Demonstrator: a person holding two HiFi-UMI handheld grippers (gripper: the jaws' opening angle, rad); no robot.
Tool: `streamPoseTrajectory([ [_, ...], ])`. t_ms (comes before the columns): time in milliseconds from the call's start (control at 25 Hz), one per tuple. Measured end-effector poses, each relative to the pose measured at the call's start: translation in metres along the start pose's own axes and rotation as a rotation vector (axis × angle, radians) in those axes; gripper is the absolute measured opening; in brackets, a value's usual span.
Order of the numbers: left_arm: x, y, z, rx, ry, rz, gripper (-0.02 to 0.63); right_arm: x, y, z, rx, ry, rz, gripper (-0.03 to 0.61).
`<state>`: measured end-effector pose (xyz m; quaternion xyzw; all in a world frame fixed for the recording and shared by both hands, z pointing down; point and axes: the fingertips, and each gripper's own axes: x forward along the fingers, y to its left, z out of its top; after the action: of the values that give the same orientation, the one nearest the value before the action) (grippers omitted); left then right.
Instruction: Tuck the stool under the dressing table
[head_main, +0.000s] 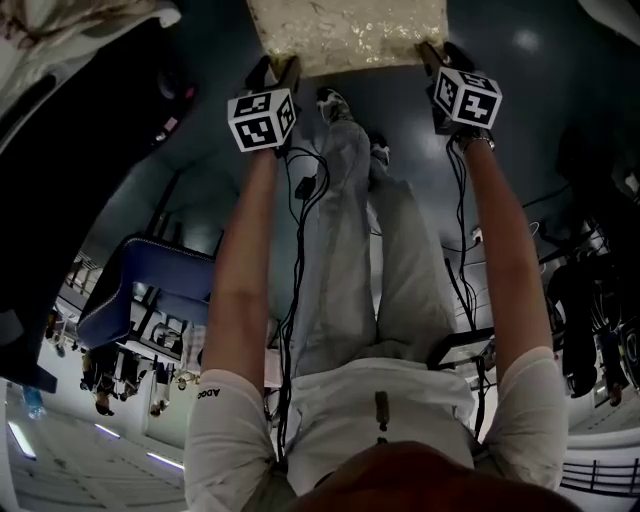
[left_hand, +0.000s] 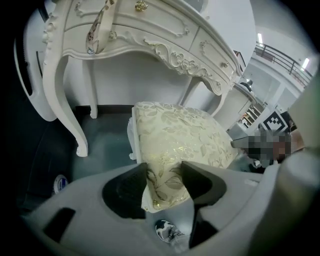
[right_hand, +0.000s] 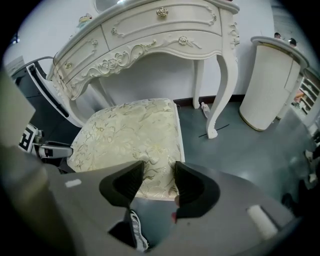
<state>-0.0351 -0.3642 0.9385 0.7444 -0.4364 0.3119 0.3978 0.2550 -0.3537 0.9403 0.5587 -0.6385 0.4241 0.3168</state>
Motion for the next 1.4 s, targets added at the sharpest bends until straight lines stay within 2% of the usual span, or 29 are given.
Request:
streamPoseTrajectory([
  [360, 0.018, 0.009, 0.04, -0.005, -0.061, -0.014, 0.23, 0.023, -0.004, 0.046, -0.023, -0.004, 0.033, 0.209],
  [600, 0.037, 0.013, 0.065, -0.016, -0.056, -0.011, 0.232, 0.041, -0.013, 0.076, -0.035, -0.02, 0.031, 0.209],
  [760, 0.045, 0.025, 0.09, -0.016, -0.095, 0.019, 0.23, 0.053, -0.009, 0.1, -0.045, -0.004, 0.069, 0.209],
  [1000, 0.062, 0.032, 0.127, -0.04, -0.119, 0.032, 0.232, 0.071, -0.015, 0.146, -0.057, -0.07, 0.049, 0.207],
  [1240, 0.078, 0.047, 0.16, -0.038, -0.15, 0.059, 0.231, 0.093, -0.013, 0.182, -0.065, -0.075, 0.077, 0.207],
  [1400, 0.089, 0.057, 0.183, -0.035, -0.188, 0.074, 0.23, 0.106, -0.013, 0.202, -0.059, -0.118, 0.092, 0.207],
])
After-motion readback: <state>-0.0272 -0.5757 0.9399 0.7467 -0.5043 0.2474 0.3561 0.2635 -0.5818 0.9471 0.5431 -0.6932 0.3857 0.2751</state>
